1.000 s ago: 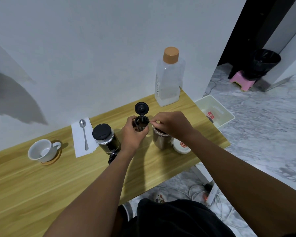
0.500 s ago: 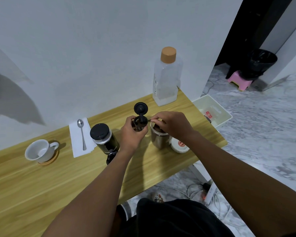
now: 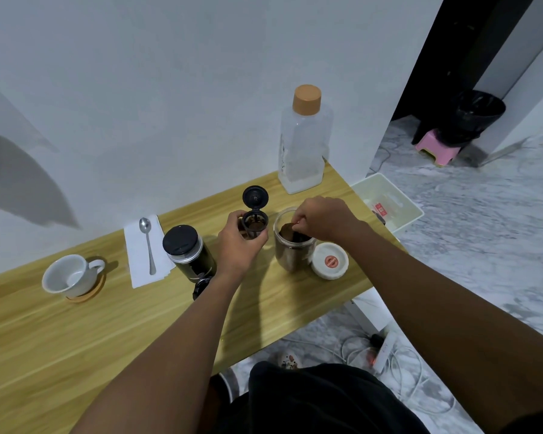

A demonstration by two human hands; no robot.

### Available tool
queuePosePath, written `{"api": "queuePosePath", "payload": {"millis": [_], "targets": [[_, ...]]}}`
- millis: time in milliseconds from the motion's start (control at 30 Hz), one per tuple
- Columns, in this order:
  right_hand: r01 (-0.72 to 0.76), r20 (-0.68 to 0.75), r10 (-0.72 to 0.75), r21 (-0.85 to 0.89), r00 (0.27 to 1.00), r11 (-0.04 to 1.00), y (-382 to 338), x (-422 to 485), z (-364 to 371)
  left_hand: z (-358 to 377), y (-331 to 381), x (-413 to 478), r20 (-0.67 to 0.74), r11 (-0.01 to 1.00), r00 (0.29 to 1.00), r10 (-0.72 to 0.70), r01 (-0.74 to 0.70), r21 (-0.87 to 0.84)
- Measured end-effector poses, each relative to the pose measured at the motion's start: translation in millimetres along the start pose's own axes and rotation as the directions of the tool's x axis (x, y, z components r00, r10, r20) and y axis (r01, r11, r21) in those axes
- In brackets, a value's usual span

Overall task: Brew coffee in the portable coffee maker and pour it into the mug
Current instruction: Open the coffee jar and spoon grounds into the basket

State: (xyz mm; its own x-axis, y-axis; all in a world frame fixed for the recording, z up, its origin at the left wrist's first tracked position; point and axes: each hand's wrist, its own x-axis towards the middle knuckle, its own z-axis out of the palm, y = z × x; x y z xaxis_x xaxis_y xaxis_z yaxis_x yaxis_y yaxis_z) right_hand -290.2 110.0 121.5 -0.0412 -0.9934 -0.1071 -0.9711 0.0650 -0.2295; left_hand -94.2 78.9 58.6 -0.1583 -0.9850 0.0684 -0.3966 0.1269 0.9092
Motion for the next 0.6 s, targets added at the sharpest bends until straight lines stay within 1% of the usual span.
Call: {"api": "queuePosePath", "payload": {"millis": [100, 167, 200, 267, 367, 400, 433, 500, 533, 600], "targets": [[0.006, 0.018, -0.004, -0.105, 1.000, 0.994, -5, 8, 6, -1, 3, 0, -0.012, 1.000, 1.000, 0.002, -0.002, 0.001], [-0.012, 0.015, 0.014, -0.103, 1.000, 0.995, -6, 11, 5, -2, 3, 0, -0.026, 1.000, 1.000, 0.003, -0.002, 0.002], [-0.023, -0.001, 0.023, -0.074, 1.000, 0.997, -7, 12, 4, -3, 3, 0, -0.032, 1.000, 0.999, 0.003, -0.003, 0.003], [-0.045, -0.084, 0.048, 0.034, 0.995, 0.998, -8, 15, -1, -5, 3, 0, -0.041, 1.000, 0.999, 0.001, -0.001, 0.003], [-0.054, -0.267, 0.123, 0.252, 0.956, 0.966, -17, 21, -11, -8, 5, -1, -0.046, 1.000, 0.999, 0.010, -0.011, -0.010], [-0.040, -0.273, 0.142, 0.347, 0.951, 0.937, -22, 24, -14, -9, 5, -1, -0.042, 1.000, 0.999, 0.016, -0.017, -0.018], [-0.014, -0.239, 0.137, 0.452, 0.961, 0.892, -27, 28, -17, -10, 6, -1, -0.038, 0.999, 0.999, 0.022, -0.022, -0.025], [0.028, -0.120, 0.063, 0.635, 0.991, 0.772, -39, 32, -21, -11, 9, -1, -0.029, 0.999, 0.999, 0.027, -0.028, -0.037], [0.047, -0.084, 0.014, 0.677, 0.996, 0.735, -44, 33, -21, -12, 10, -1, -0.025, 0.999, 0.999, 0.026, -0.027, -0.042], [0.077, -0.073, -0.036, 0.709, 0.997, 0.701, -51, 33, -18, -15, 12, 1, -0.025, 0.998, 1.000, 0.016, -0.017, -0.060]]}}
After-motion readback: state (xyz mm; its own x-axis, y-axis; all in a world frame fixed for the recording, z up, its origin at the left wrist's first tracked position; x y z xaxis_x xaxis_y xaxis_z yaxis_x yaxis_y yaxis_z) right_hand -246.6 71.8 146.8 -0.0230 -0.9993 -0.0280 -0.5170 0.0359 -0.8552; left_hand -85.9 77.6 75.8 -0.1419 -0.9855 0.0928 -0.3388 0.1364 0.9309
